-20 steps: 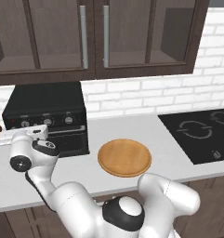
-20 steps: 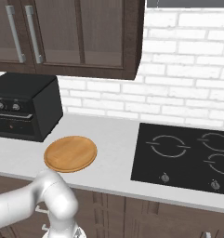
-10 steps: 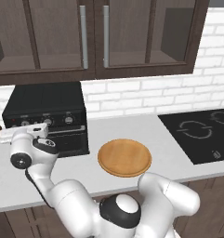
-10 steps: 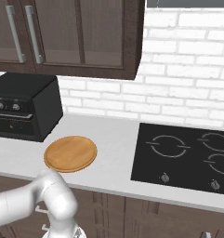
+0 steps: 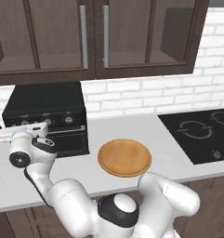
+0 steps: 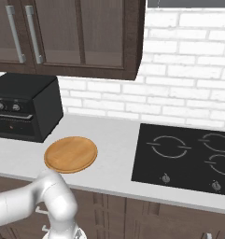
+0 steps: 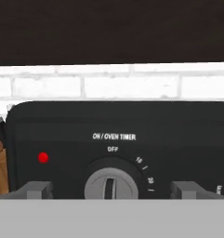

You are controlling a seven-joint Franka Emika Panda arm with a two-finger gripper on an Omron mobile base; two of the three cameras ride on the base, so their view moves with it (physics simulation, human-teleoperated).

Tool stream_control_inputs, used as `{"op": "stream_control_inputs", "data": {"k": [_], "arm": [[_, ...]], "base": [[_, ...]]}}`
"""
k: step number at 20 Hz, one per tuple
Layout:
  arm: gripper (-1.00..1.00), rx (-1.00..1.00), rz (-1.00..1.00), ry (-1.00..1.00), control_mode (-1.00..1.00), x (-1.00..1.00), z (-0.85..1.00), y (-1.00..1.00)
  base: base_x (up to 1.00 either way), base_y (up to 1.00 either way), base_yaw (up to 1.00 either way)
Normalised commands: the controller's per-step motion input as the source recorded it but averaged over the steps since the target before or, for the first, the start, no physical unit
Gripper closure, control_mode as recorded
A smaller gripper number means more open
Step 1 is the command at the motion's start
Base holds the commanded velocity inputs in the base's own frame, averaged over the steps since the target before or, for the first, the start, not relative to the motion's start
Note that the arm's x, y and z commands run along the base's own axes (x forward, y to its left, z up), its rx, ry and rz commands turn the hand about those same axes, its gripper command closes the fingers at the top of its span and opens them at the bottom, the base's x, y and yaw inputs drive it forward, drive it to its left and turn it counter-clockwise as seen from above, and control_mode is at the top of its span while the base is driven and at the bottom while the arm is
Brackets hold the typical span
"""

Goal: Pick up the kebab skewer and baguette bread, and place them inside the toaster oven. Close the toaster oven door and start by setting the timer.

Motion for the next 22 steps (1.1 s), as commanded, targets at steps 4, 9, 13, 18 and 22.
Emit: {"op": "stream_control_inputs", "data": {"k": [4,9,13,18,22], "arm": [[-1.00,0.00,0.00,0.00,-1.00,0.00,0.00,0.00],[-1.00,0.00,0.00,0.00,-1.00,0.00,0.00,0.00],[1.00,0.00,0.00,0.00,-1.00,0.00,0.00,0.00],[1.00,0.00,0.00,0.00,-1.00,0.00,0.00,0.00],[1.00,0.00,0.00,0.00,-1.00,0.00,0.00,0.00]], "base": [[0.00,0.00,0.00],[0.00,0.00,0.00],[0.00,0.00,0.00],[0.00,0.00,0.00],[0.00,0.00,0.00]]}}
